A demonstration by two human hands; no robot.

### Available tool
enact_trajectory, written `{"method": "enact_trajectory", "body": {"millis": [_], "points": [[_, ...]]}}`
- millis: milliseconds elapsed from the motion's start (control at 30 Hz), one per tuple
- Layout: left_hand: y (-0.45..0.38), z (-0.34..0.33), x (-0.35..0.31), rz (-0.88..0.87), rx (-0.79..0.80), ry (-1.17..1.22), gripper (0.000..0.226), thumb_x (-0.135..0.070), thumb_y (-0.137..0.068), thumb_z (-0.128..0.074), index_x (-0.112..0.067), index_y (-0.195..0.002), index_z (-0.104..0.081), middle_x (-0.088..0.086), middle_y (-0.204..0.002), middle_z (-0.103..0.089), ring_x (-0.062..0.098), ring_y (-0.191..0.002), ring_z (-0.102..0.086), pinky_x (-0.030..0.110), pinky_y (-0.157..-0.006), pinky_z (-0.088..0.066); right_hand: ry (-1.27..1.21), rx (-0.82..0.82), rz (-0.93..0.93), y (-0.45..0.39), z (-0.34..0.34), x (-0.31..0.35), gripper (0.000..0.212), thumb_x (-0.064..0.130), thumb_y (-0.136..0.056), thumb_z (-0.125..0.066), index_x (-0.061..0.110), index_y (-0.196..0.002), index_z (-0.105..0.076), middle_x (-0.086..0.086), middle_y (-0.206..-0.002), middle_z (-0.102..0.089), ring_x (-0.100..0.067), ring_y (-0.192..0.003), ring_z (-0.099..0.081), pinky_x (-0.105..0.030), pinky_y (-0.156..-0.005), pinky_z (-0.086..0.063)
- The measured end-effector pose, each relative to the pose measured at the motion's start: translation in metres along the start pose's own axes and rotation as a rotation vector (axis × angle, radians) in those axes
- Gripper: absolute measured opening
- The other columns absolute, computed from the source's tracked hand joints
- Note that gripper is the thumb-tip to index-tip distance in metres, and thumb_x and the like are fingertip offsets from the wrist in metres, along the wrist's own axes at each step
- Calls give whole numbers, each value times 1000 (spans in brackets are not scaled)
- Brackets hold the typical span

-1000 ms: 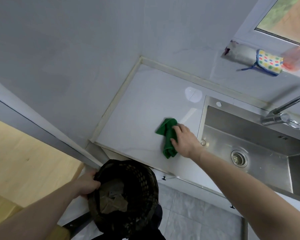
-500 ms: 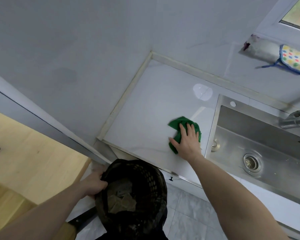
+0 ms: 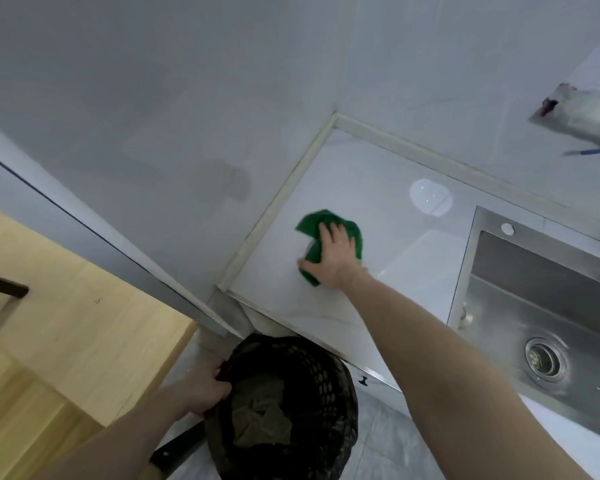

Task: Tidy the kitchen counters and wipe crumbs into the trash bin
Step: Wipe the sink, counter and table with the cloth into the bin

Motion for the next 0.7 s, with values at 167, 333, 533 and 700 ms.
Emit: {"method": "enact_trajectory", "body": {"millis": [167,333,533,700], "points": [[12,-1,1,5,-8,12,61,-21,-89,-59,-23,-146,-40,3,-126,-55,22,-101,-63,33,-69,-63,47,99,310,88,-52,33,117,80,-76,-53,25,-162,2,-4,-171,3,-23,-156,9,-52,-126,2],[21,-3,-3,-6,15,41,62,-19,-89,-60,-22,-148,-38,6,-123,-55,29,-101,-67,45,-75,-64,144,62,275,172,-75,1,105,74,-87,-49,28,-161,10,-1,-170,3,-21,-157,9,-48,-127,-2],[33,-28,-6,-33,15,50,65,-19,-88,-63,-20,-148,-39,6,-120,-58,30,-102,-67,45,-79,-63,-150,-67,158,239,-58,-45,73,22,-95,-54,23,-161,-23,-2,-161,-35,-22,-148,-32,-35,-124,-25],[44,-66,-14,-72,-18,18,68,-20,-83,-66,-18,-146,-41,13,-126,-58,34,-107,-64,47,-90,-59,-333,-197,-40,289,-25,-91,79,8,-91,-61,32,-158,-27,5,-153,-44,-14,-137,-42,-26,-114,-35]]}}
Point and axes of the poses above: each hand's wrist, its own y-axis away from the middle knuckle, its own z-axis out of the back of the hand, x = y × z, the point moved 3 cm from there along -y, towards the middle knuckle
